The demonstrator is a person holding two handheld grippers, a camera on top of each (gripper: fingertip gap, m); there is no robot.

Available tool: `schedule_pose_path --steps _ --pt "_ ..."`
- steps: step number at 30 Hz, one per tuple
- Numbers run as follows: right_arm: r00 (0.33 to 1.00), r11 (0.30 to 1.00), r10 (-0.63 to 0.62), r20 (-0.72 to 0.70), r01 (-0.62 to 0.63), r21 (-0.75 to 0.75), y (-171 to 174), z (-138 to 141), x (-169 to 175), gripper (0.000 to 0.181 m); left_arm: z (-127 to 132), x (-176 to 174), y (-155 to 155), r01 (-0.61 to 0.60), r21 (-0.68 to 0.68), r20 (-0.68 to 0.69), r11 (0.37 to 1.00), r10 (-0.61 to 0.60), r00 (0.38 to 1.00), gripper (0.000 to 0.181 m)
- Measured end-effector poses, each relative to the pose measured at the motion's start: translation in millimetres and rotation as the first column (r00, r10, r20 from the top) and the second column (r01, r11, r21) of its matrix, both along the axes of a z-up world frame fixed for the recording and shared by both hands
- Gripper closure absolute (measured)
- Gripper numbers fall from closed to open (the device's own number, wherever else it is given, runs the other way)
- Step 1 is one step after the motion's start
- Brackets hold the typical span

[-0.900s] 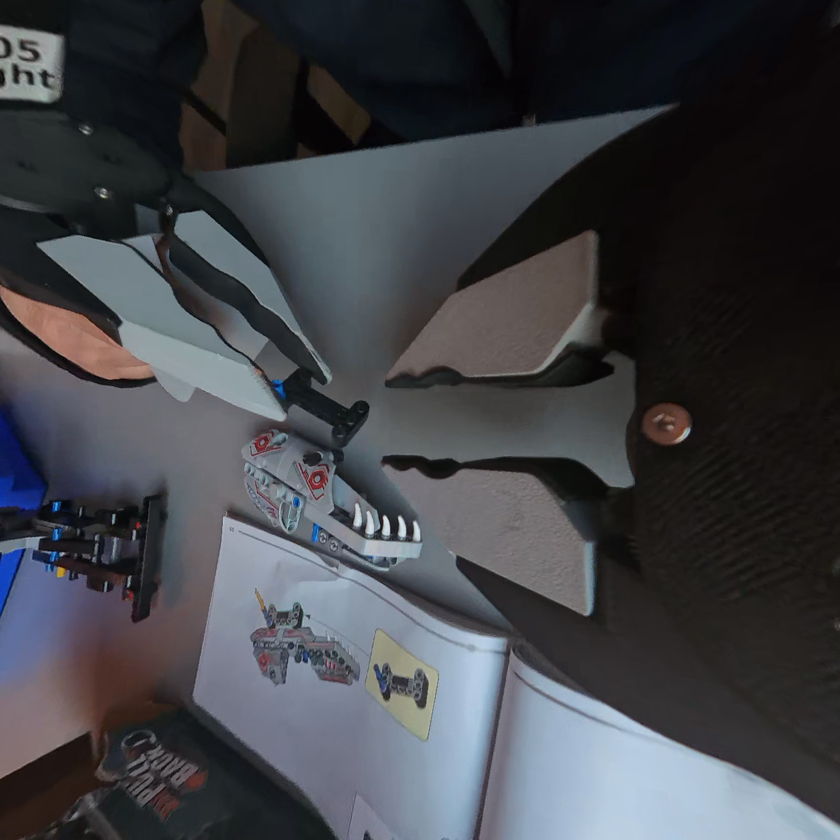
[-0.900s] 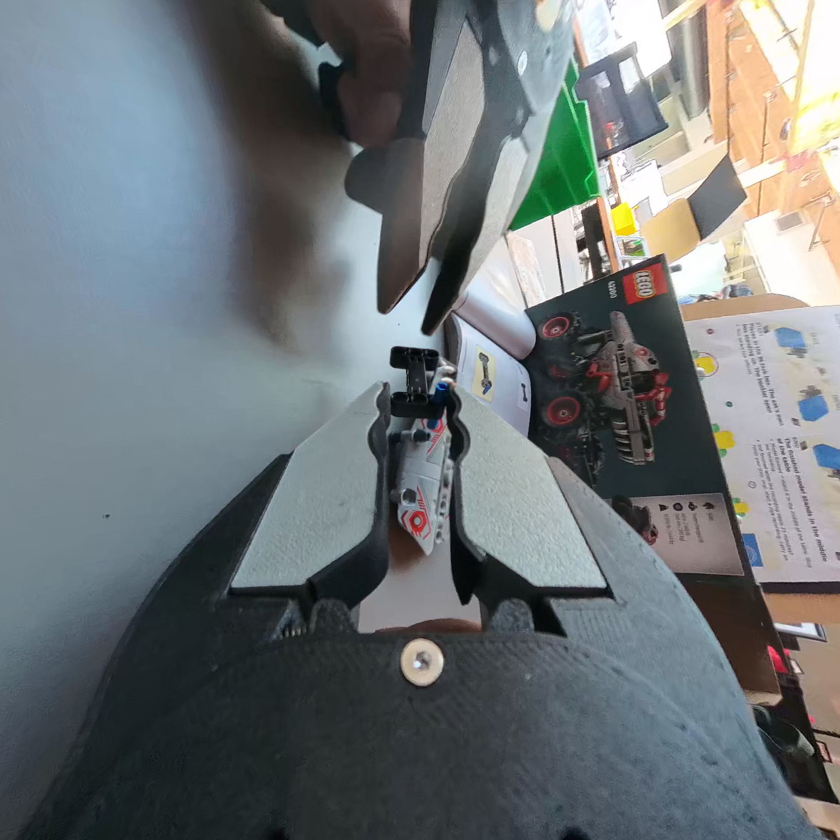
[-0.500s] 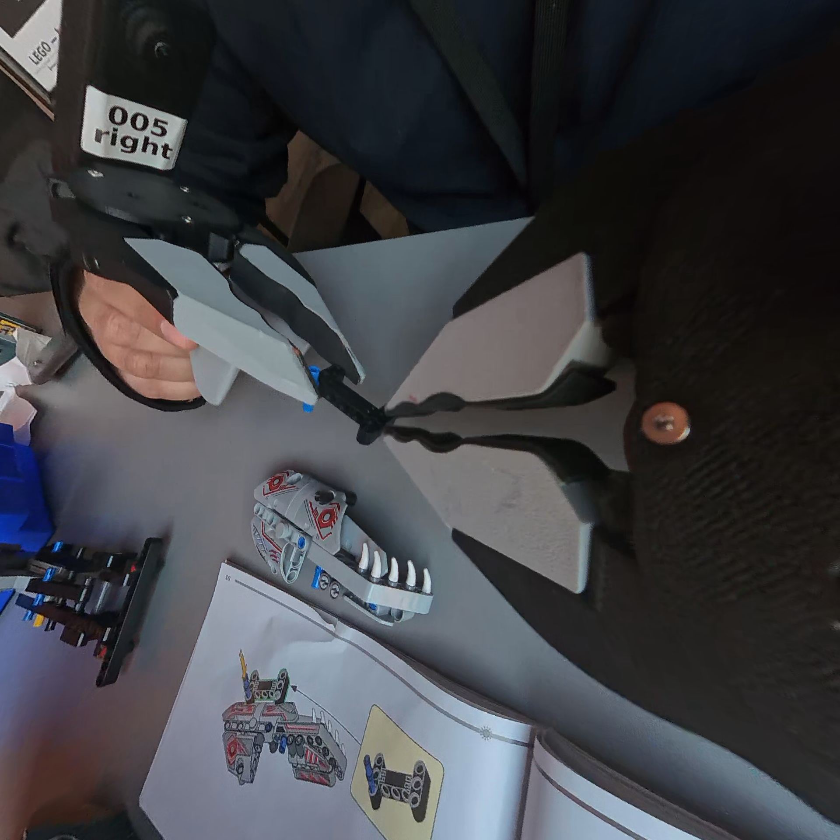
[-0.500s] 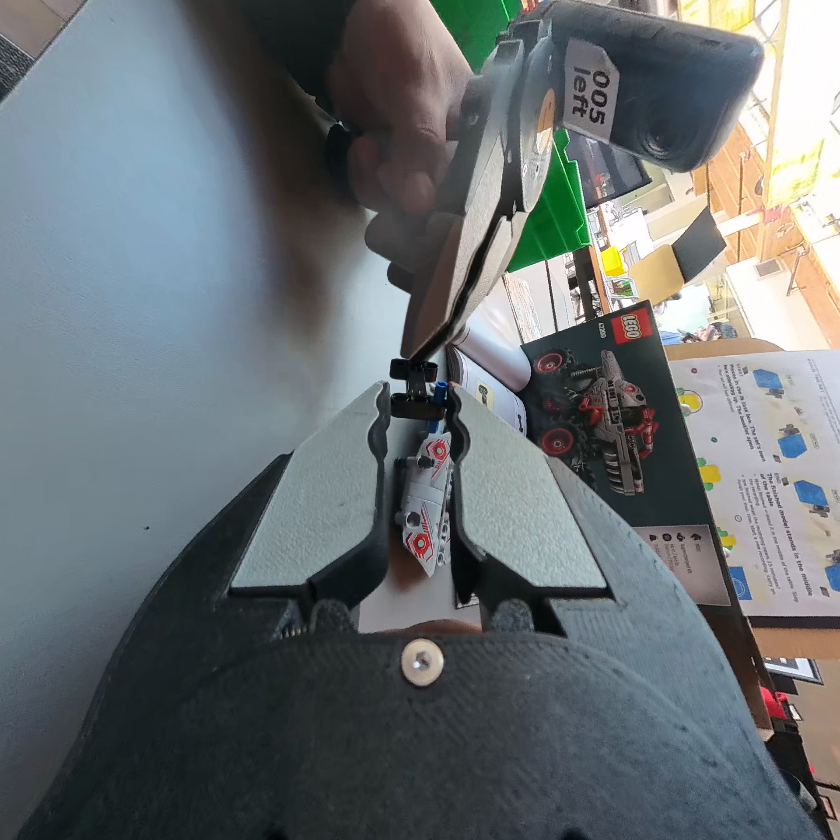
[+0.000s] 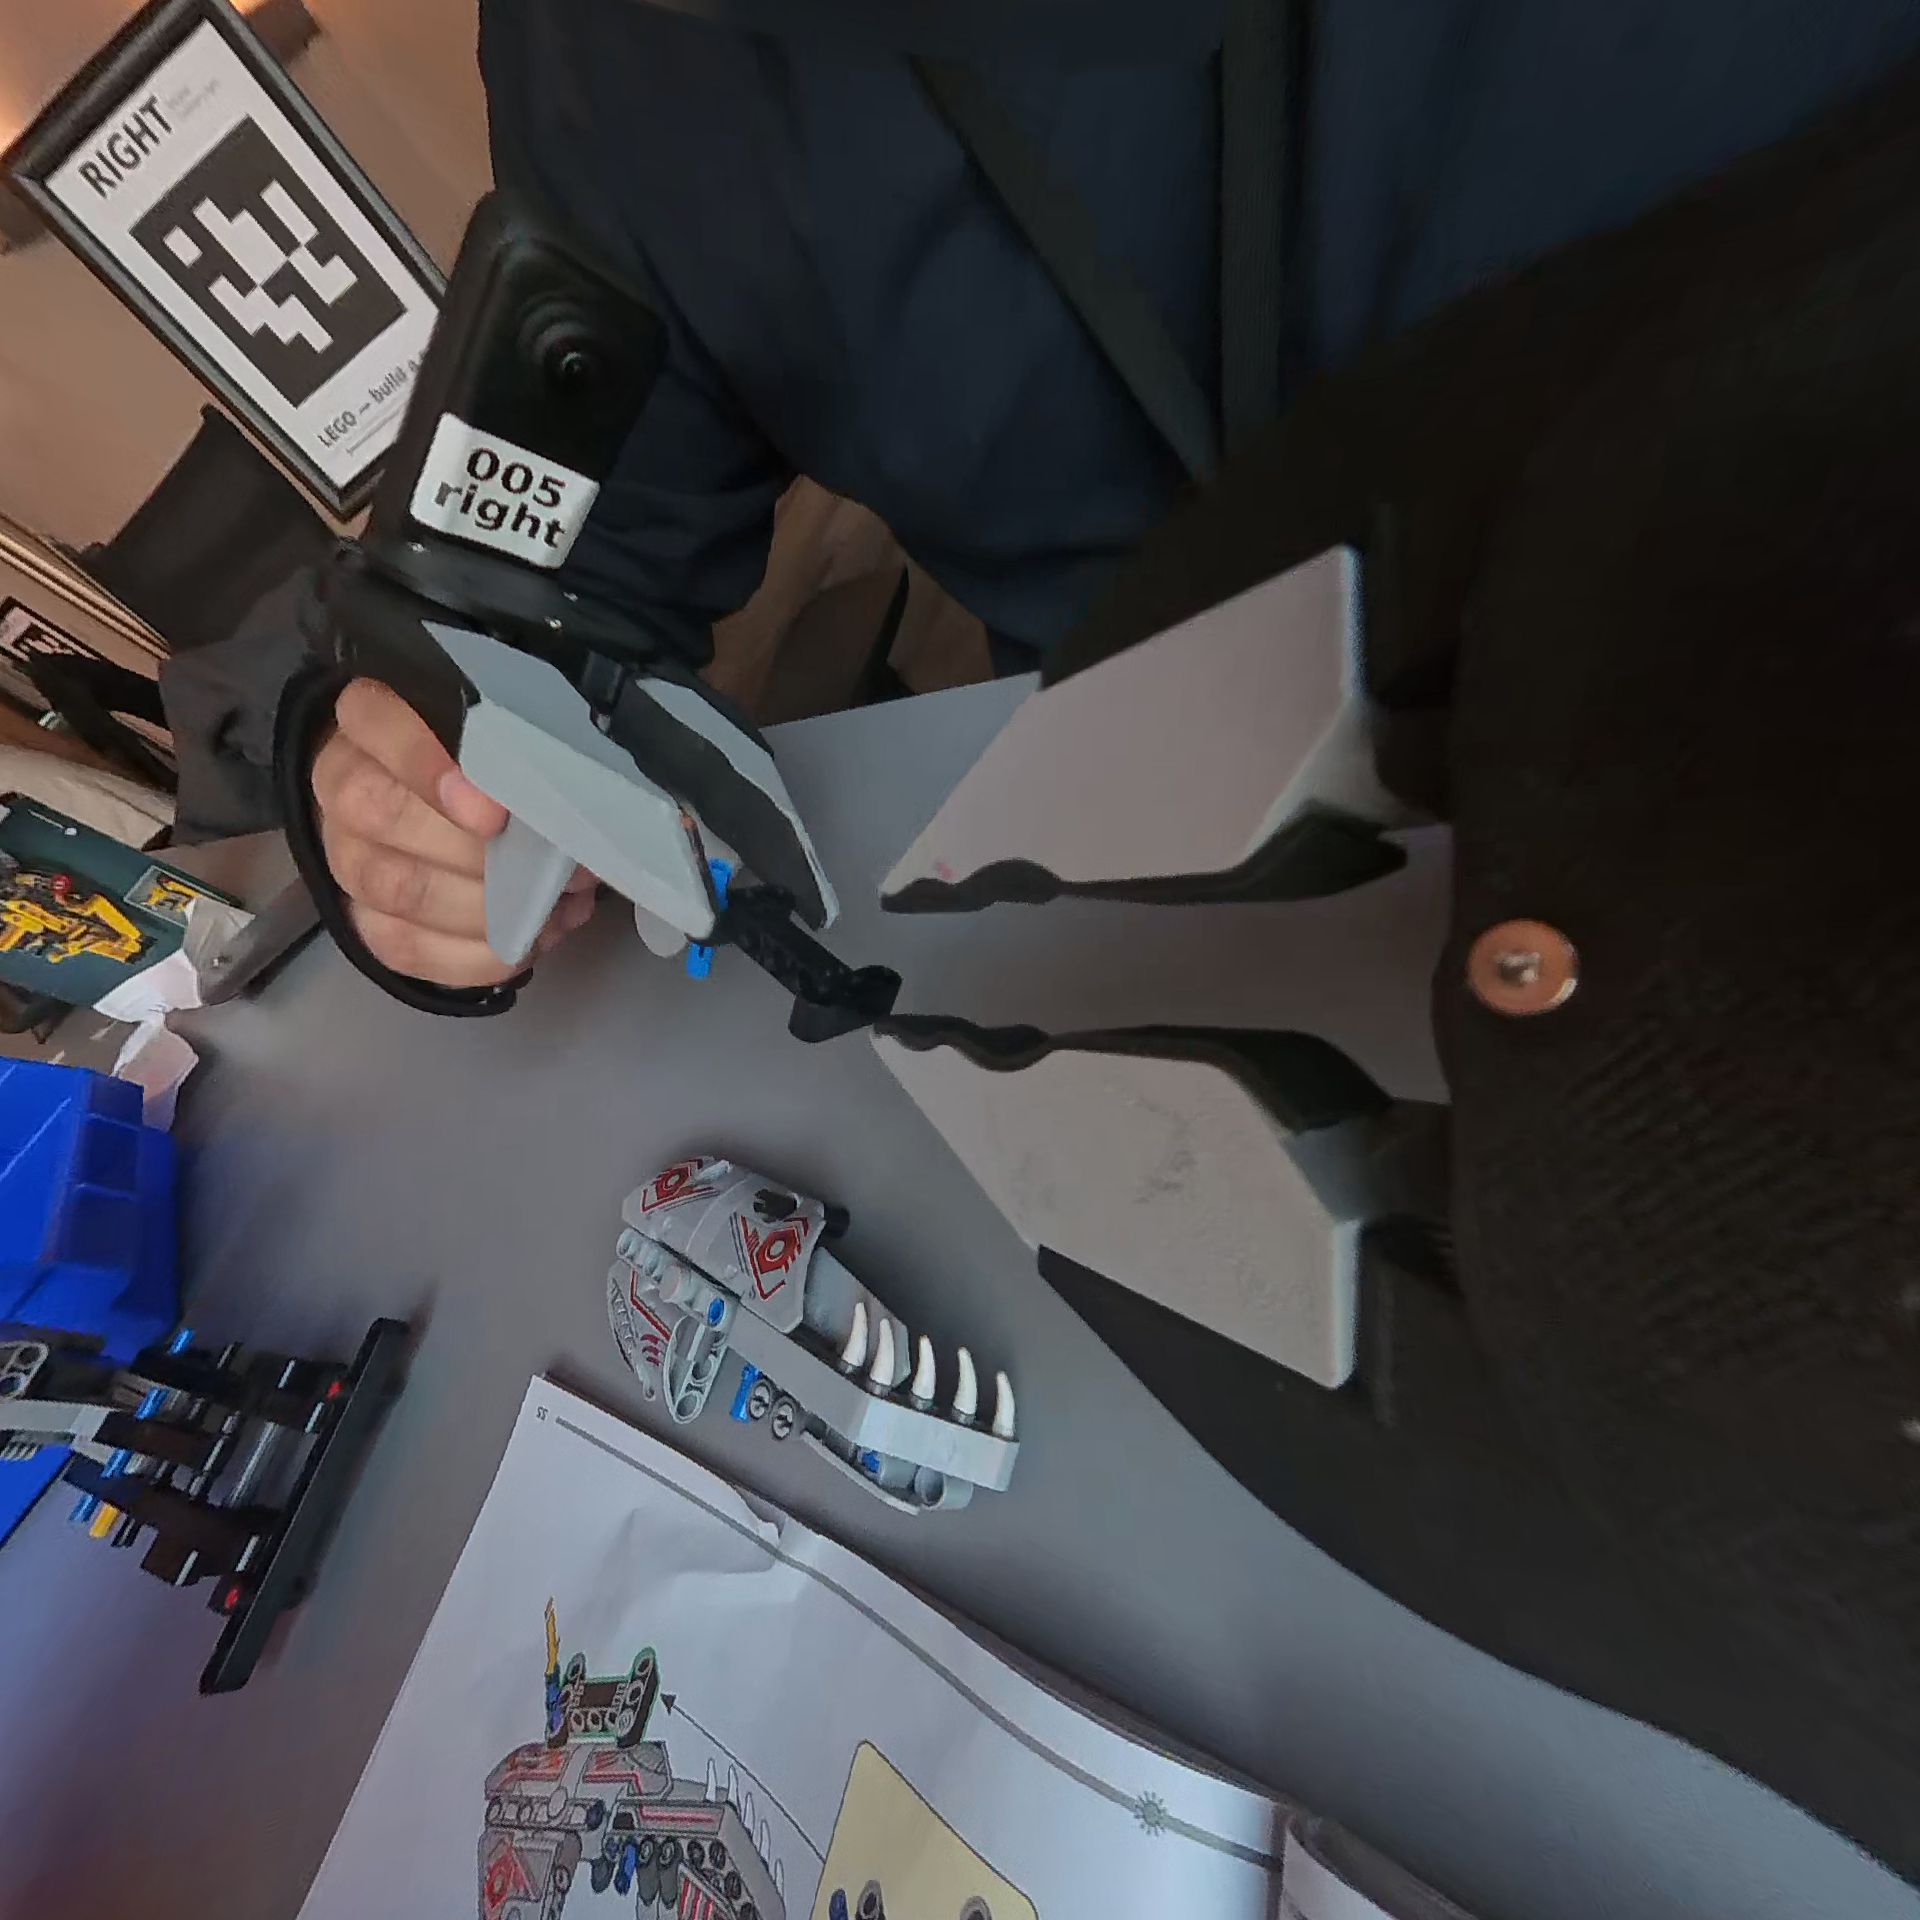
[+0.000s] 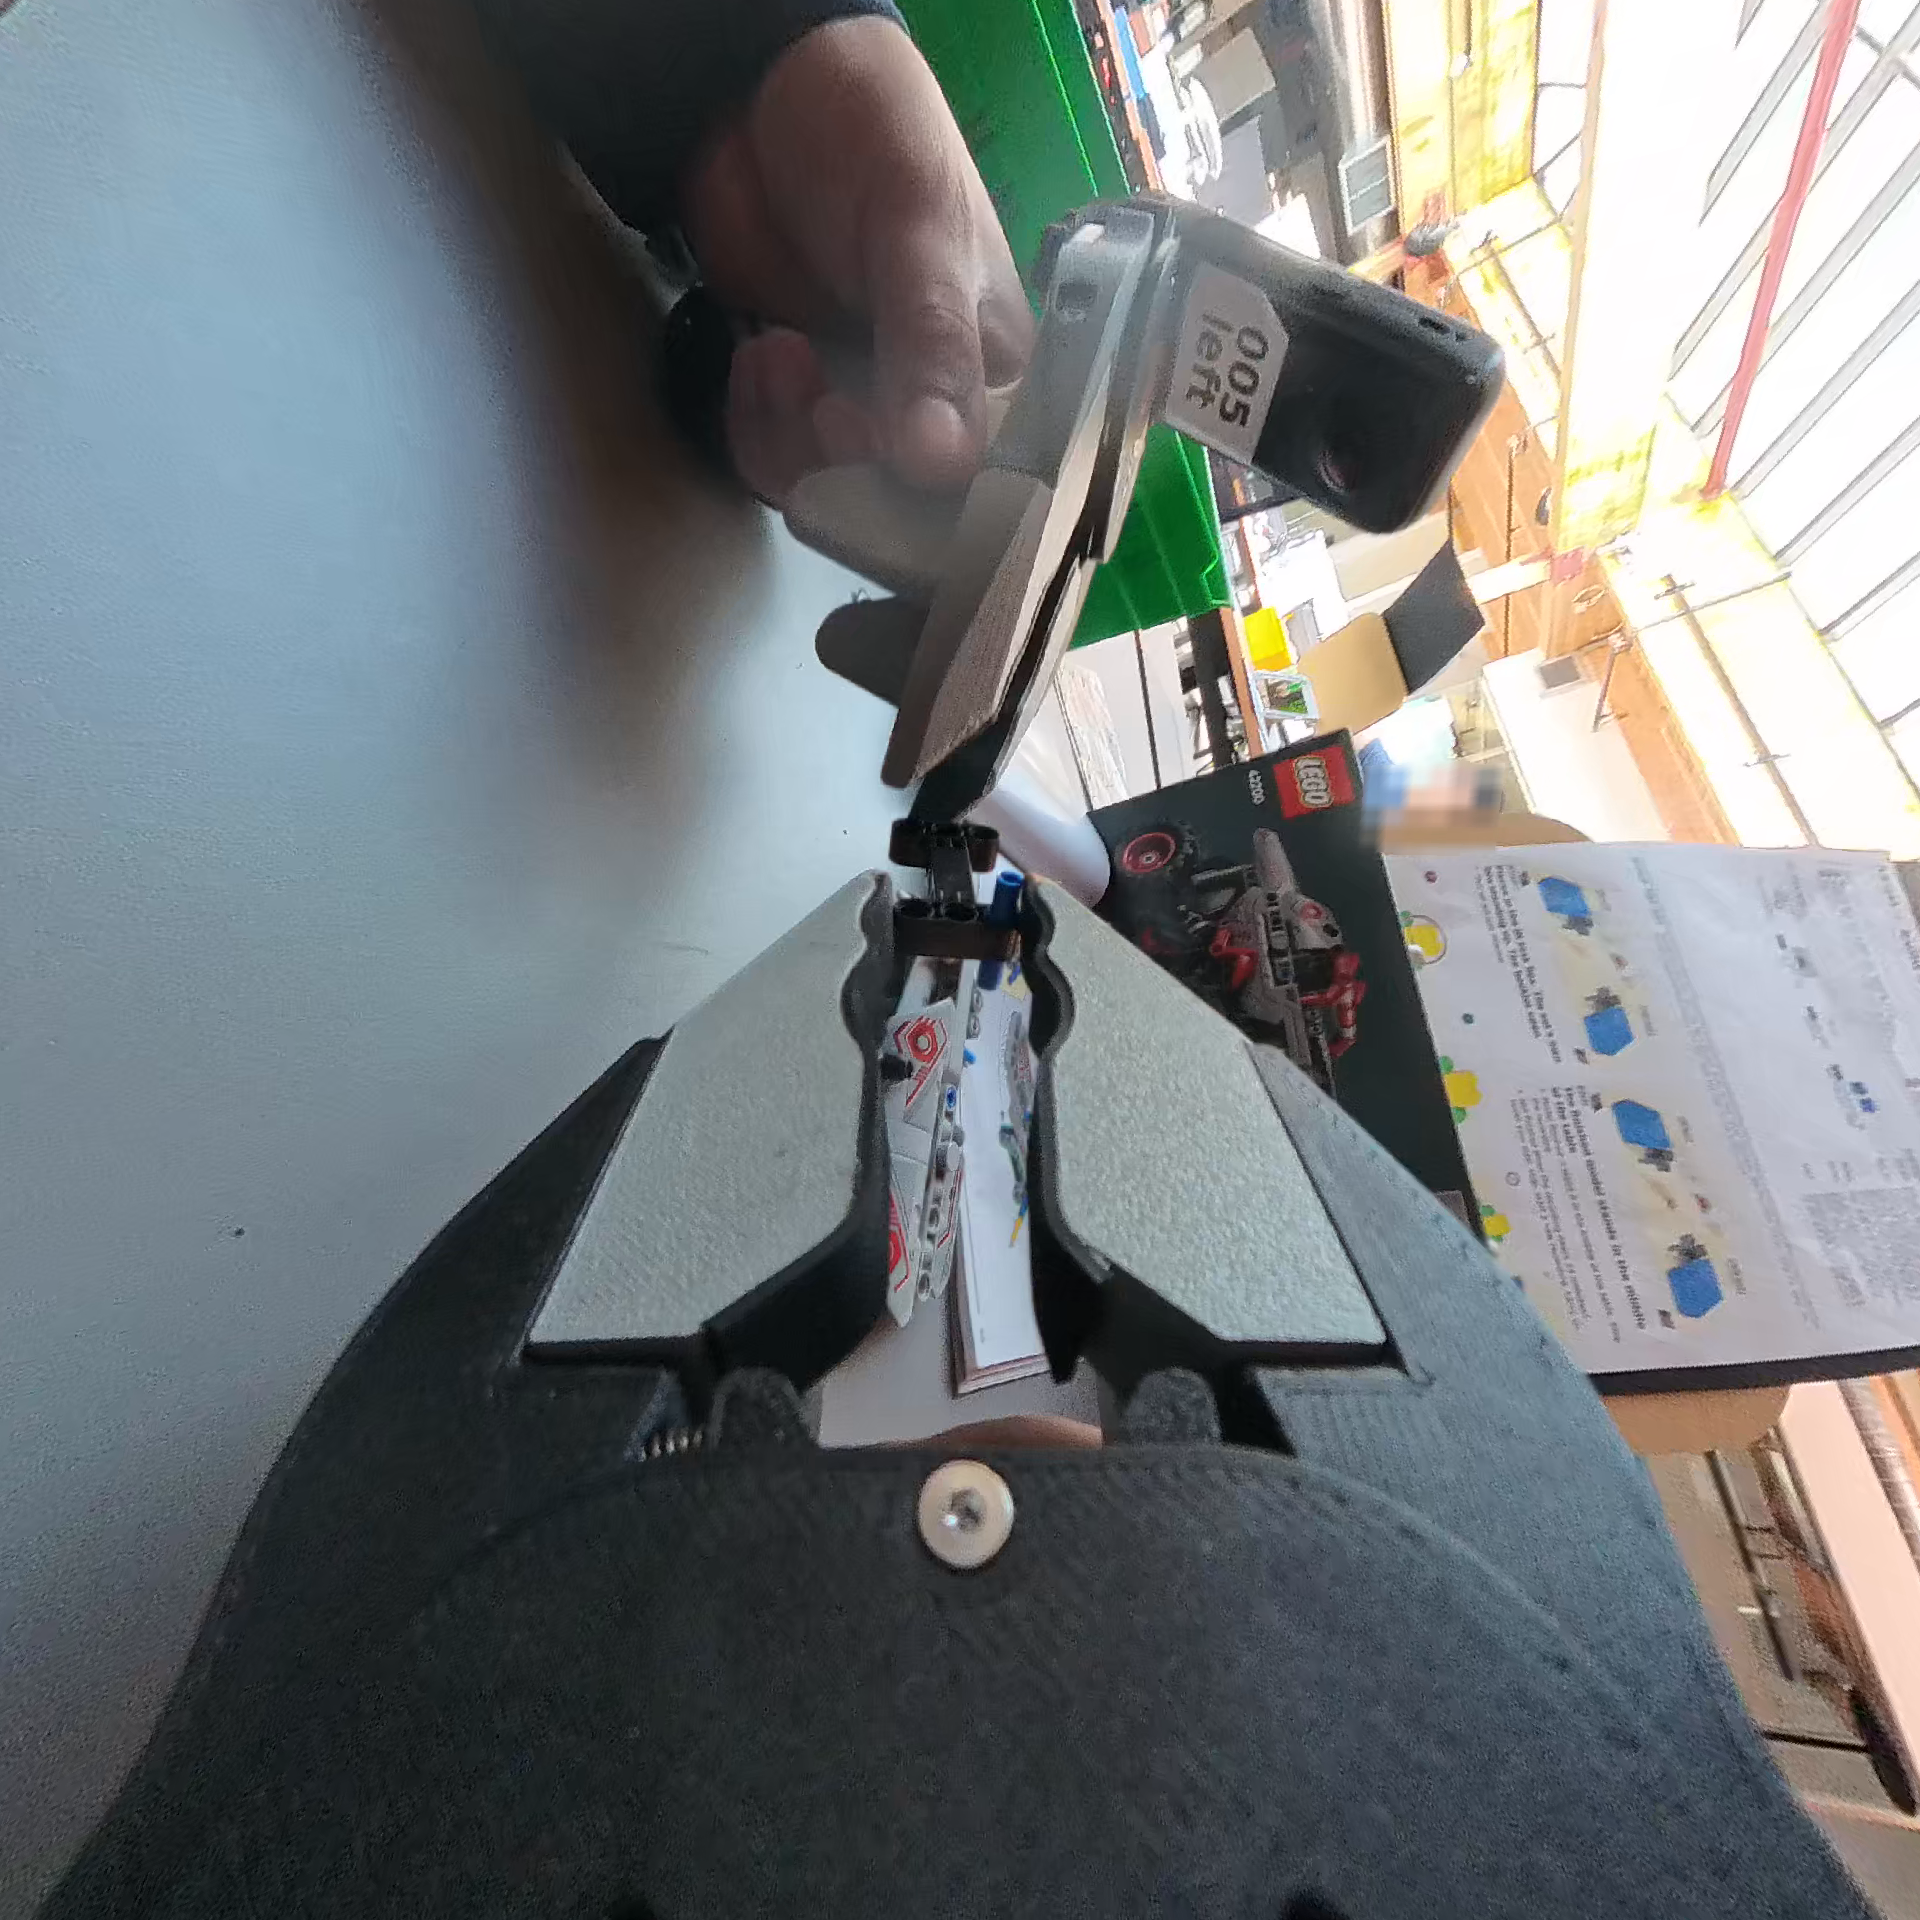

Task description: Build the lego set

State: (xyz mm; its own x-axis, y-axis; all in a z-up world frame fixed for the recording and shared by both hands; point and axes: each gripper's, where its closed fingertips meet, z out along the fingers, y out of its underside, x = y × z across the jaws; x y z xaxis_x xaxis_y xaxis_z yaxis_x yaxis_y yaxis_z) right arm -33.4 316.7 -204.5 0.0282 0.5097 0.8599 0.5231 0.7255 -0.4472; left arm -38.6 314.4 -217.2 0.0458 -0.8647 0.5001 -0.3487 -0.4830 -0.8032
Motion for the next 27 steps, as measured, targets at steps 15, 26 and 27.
schedule_pose_path --steps 15,26,27 --pt "0.954 0.928 -0.267 -0.132 0.292 0.233 47 37 40 0.160 13 -25 28 -0.121 0.315 0.033 0.941 0.117 0.993 0.172" --pt "0.884 0.970 -0.238 -0.403 0.192 -0.152 76 65 68 0.160 23 -29 38 -0.219 0.461 0.071 0.860 0.210 0.975 0.170" --pt "0.883 0.968 -0.229 -0.410 0.163 -0.190 76 62 66 0.161 23 -27 37 -0.214 0.485 0.063 0.848 0.210 0.976 0.171"
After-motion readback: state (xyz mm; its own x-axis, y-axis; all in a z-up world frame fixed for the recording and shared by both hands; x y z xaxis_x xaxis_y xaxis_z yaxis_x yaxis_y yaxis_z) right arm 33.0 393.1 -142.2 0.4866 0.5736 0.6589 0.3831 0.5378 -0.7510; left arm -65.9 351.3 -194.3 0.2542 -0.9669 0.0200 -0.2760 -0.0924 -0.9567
